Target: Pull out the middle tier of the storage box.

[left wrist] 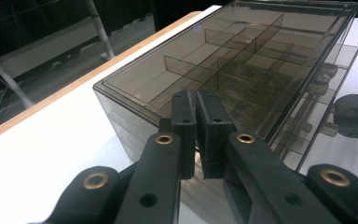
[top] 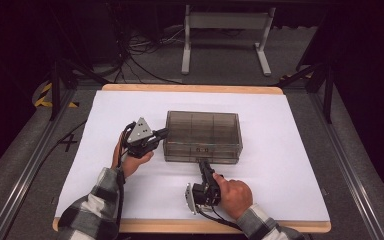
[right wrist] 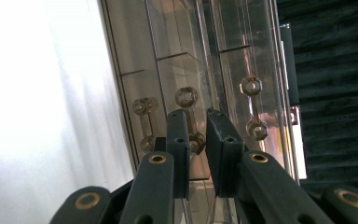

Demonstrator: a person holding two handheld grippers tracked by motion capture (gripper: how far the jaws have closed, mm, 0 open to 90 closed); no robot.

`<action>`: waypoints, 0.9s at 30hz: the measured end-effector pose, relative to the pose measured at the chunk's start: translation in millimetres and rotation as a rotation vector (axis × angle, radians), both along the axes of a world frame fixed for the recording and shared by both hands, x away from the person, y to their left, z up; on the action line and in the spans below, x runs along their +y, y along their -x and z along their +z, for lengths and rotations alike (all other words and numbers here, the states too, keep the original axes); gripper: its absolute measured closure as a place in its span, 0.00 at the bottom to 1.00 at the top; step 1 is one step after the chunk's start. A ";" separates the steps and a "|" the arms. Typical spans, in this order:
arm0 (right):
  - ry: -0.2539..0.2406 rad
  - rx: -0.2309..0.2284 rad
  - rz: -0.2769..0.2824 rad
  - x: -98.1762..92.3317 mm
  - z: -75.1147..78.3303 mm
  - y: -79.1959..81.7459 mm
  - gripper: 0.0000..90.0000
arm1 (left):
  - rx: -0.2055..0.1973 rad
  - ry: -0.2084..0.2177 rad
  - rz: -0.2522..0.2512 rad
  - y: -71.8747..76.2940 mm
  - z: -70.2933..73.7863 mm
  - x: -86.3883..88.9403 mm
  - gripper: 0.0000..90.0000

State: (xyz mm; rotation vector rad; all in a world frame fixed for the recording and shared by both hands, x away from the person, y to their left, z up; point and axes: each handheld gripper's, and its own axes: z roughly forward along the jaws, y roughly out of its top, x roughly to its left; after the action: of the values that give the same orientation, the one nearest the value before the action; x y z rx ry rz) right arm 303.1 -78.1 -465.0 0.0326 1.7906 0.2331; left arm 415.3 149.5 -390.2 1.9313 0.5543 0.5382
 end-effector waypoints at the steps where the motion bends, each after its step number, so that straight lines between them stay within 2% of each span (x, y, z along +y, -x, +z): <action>1: -0.001 0.001 0.001 -0.2 0.1 0.1 0.89 | 0.000 0.000 0.001 0.3 0.0 -0.5 0.96; 9: -0.002 0.004 0.003 -0.3 0.5 2.6 0.89 | 0.001 0.000 0.002 0.5 0.0 -0.5 0.96; 11: -0.006 0.004 0.003 -0.2 0.3 2.4 0.89 | -0.004 -0.009 0.021 1.4 0.8 -1.4 0.95; 12: -0.017 0.008 0.002 -0.2 0.4 2.3 0.89 | -0.015 -0.018 0.039 2.0 1.4 -2.6 0.91; 14: -0.046 0.025 0.004 -1.0 1.4 2.8 0.84 | -0.025 -0.027 0.042 4.5 3.5 -3.5 0.88; 16: -0.077 0.060 0.034 -3.1 4.0 4.1 0.82 | -0.036 -0.008 0.046 7.0 7.5 -0.7 0.88; 17: -0.097 0.078 0.048 -4.8 6.1 5.5 0.81 | -0.037 0.003 0.045 9.1 10.5 2.1 0.87; 19: -0.161 0.146 0.087 -9.4 11.5 10.6 0.78 | -0.047 0.011 0.038 15.9 13.6 7.7 0.85; 21: -0.235 0.209 0.119 -14.9 17.0 15.6 0.78 | -0.058 0.005 0.039 22.5 14.3 12.3 0.82; 22: -0.279 0.249 0.140 -19.4 21.1 17.0 0.78 | -0.049 0.015 0.038 26.8 13.6 14.5 0.79; 23: -0.329 0.267 0.144 -23.7 24.7 18.8 0.78 | -0.052 0.011 0.035 31.3 12.8 17.3 0.78; 25: -0.421 0.319 0.187 -35.5 32.9 19.8 0.78 | -0.054 -0.013 0.022 41.3 8.7 22.7 0.76; 26: -0.455 0.329 0.185 -42.2 36.5 20.4 0.78 | -0.050 -0.027 0.012 46.2 5.4 24.8 0.75; 27: -0.491 0.357 0.196 -50.0 40.0 20.4 0.77 | -0.046 -0.050 0.005 50.5 1.8 27.1 0.73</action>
State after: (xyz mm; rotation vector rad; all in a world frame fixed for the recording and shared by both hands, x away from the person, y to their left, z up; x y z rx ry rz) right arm 282.7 -128.1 -425.0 0.2624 2.0507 0.8482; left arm 364.8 176.6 -388.4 1.9603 0.5214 0.6030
